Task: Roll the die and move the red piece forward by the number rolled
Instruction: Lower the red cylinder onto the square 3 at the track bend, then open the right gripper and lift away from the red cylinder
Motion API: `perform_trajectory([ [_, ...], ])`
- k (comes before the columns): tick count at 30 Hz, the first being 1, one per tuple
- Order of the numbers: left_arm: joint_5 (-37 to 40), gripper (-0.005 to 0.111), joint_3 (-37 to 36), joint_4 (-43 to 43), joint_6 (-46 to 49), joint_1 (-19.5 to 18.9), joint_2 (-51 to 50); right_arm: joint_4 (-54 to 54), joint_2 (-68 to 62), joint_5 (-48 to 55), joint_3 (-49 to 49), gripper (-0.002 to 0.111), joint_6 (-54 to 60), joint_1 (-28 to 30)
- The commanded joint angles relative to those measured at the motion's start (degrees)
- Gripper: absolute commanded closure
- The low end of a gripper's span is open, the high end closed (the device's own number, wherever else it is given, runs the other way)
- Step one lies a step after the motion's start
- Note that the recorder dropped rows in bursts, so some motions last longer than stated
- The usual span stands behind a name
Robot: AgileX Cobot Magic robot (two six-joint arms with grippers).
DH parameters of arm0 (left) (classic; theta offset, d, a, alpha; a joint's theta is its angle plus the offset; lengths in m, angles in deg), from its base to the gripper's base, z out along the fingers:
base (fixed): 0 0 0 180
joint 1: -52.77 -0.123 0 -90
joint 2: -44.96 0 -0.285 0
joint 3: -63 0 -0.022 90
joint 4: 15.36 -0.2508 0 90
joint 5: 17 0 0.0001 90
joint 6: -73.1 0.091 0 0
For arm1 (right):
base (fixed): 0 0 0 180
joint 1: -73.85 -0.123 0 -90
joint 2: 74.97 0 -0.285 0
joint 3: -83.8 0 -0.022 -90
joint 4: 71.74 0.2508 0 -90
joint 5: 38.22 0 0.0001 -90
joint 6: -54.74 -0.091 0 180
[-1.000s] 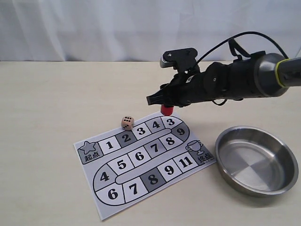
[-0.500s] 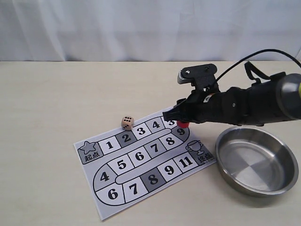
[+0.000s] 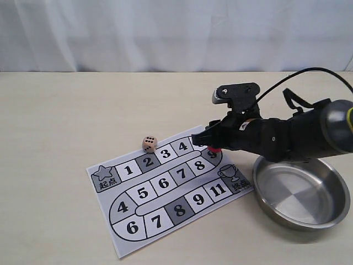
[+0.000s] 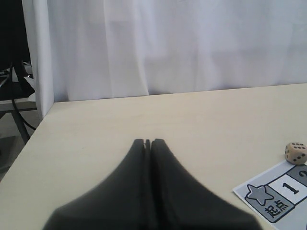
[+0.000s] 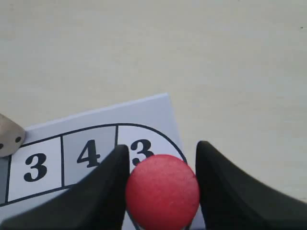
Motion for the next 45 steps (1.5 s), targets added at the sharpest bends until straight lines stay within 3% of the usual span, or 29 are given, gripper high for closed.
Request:
perform_trajectory([
  [1, -0.5, 0.107, -0.2, 0.1, -0.3, 0.2, 0.1, -0.1, -2.7, -2.3, -0.2, 0.104, -0.5, -1.4],
  [13, -0.5, 0.107, -0.2, 0.1, -0.3, 0.2, 0.1, -0.1, -6.5, -3.5, -0.2, 0.104, -0.3, -1.4],
  [31, -0.5, 0.107, -0.2, 0.1, -0.3, 0.2, 0.1, -0.1, -6.3, -4.0, -0.1, 0.051, -0.3, -1.4],
  [37, -0.5, 0.107, -0.2, 0.1, -0.3, 0.2, 0.1, -0.1, -6.2, -5.7, -0.1, 0.044, -0.3, -1.4],
  [45, -0.5, 0.107, -0.2, 0.1, -0.3, 0.2, 0.1, -0.1, -1.5, -6.0, -0.1, 0.045, -0.3, -1.4],
])
